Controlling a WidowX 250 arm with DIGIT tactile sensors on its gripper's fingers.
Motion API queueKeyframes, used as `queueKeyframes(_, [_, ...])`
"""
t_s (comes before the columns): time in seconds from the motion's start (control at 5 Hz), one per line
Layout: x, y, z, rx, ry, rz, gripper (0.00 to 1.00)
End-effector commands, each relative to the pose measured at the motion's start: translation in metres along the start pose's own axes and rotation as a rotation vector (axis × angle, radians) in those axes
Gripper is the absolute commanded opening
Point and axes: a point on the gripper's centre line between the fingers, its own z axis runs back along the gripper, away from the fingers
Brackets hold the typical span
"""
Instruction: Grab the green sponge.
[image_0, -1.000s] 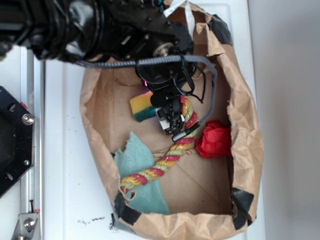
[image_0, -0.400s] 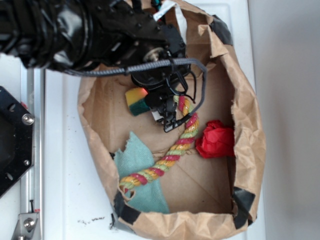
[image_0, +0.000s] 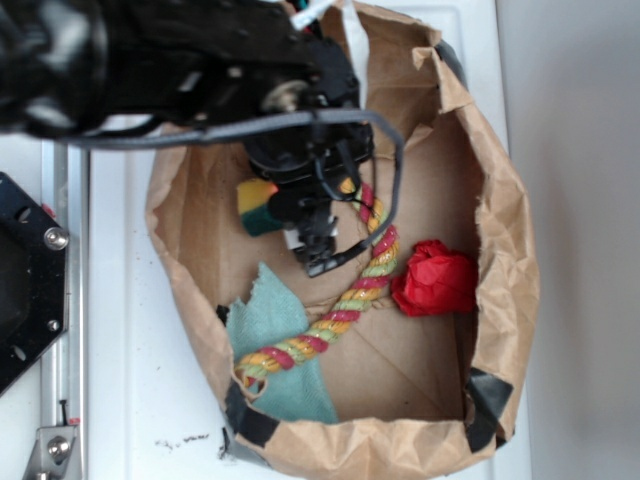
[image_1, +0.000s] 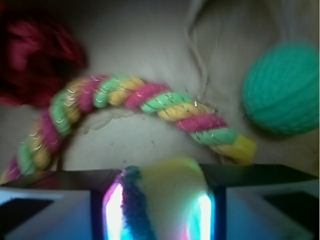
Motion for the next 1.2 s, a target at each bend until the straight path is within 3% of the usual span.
queueKeyframes(0.0, [0.066, -0.070, 0.099, -0.057, -0.124, -0.302, 0.00])
queueKeyframes(0.2, [0.073, -0.077, 0.111, 0.052, -0.072, -0.387, 0.00])
queueKeyframes(0.4, [0.075, -0.081, 0.122, 0.125, -0.105, -0.362, 0.00])
queueKeyframes(0.6, [0.079, -0.076, 0.141, 0.128, -0.166, -0.318, 0.00])
queueKeyframes(0.8, [0.068, -0.063, 0.137, 0.149, -0.144, -0.286, 0.00])
queueKeyframes(1.0, [0.044, -0.045, 0.113, 0.258, -0.039, -0.274, 0.00])
